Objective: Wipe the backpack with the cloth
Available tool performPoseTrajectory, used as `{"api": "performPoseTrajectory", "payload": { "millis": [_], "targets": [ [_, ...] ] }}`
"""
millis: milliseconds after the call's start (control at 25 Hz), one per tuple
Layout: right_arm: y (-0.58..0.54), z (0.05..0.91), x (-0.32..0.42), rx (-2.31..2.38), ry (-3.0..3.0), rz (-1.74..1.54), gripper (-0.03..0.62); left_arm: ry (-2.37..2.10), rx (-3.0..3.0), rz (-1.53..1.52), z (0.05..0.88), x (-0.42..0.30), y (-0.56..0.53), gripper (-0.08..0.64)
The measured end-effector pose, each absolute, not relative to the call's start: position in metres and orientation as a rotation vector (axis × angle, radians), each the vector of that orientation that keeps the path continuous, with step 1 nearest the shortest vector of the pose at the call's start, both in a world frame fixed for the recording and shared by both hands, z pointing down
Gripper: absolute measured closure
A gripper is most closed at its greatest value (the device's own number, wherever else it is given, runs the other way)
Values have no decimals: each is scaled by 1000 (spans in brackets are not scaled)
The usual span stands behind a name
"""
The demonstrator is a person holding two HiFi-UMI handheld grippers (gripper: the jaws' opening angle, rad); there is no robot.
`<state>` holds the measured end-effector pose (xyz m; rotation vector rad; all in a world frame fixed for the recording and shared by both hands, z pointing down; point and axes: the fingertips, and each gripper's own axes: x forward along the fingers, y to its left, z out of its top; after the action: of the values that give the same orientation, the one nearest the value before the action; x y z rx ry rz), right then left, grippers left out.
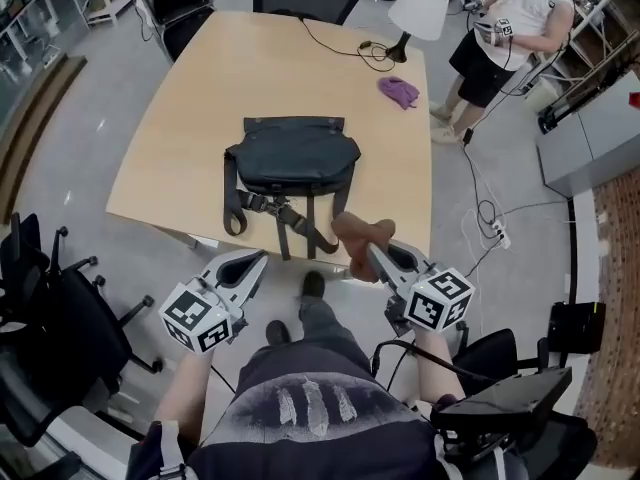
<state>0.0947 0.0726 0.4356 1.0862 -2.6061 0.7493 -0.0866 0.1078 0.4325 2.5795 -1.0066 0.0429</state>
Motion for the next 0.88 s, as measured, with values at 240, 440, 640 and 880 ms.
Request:
{"api": "performPoseTrajectory", "payload": {
  "millis": [240, 440, 640, 880],
  "targets": [
    [-37, 455, 141, 1181, -2535, 703, 560, -1096, 2528, 139, 432, -80, 38, 554],
    [-120, 442, 166, 1246, -2529, 603, 560, -1127, 2533, 205, 429, -65, -17, 554],
    [-191, 451, 174, 1268, -2387, 316, 560, -1161, 2486, 216, 440, -59, -51, 554],
    [-232, 545, 137, 994, -2052, 38, 560, -1165, 2480, 243, 447, -79, -85, 554]
  ]
}}
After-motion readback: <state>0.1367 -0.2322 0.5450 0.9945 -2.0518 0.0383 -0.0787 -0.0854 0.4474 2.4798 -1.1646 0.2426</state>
